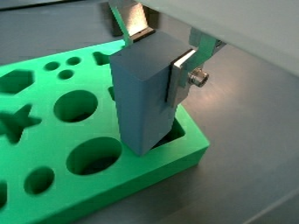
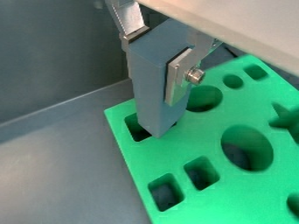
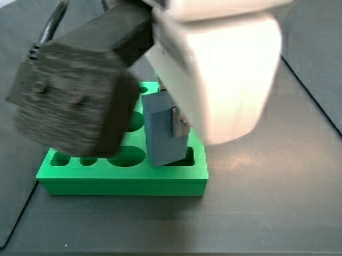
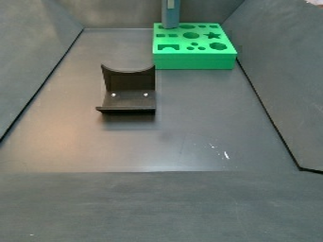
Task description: Insert the rectangle object.
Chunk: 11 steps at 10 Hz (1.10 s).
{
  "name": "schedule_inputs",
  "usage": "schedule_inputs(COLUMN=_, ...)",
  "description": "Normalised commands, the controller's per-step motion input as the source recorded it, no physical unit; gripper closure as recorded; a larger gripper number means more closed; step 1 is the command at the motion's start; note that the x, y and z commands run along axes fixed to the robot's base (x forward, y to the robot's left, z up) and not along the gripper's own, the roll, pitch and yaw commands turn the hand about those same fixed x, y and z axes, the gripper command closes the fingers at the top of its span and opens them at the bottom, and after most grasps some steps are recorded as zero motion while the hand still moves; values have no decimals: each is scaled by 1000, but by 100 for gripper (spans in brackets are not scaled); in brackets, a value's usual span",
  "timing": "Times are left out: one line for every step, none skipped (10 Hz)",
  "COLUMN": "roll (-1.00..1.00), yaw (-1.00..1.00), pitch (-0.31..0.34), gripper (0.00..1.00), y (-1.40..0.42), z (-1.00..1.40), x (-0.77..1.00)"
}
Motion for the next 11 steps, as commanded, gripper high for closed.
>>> schedule_inputs(roll=20, yaw=-1000, pitch=0, gripper=100, y=0, z=-211, x=0)
schedule_inputs(roll=0, yaw=-1000, pitch=0, gripper=100, y=-11, z=-71, x=57)
schedule_inputs(roll=0, yaw=-929, pitch=0, gripper=100, y=-34, z=-37, x=143)
schedule_inputs(roll=10, yaw=-763, pitch=0, gripper=100, y=-49, z=-129, x=326)
schedule_inputs(roll=197, yaw=-626, pitch=50, gripper=100, y=0, z=-86, x=286)
schedule_inputs(roll=49, yaw=0, pitch=0, gripper=100, y=0, z=-269, x=0)
schedule_inputs(roll=-136, yaw=0, pitch=-129, gripper=100, y=-66, z=-500, x=0)
schedule_inputs(roll=-211, yaw=0, pitch=-96, gripper=100, y=-146, z=-397, x=0)
schedule_inputs(roll=-267, yaw=0, pitch=-73, gripper=100, y=-69, z=-286, x=-14)
schedule_inputs(roll=-289, yaw=0, pitch=-69, gripper=100, y=-63, z=-277, x=0)
schedule_inputs(roll=-74, yaw=-123, pitch=-11, gripper=100, y=-11, z=-451, x=240)
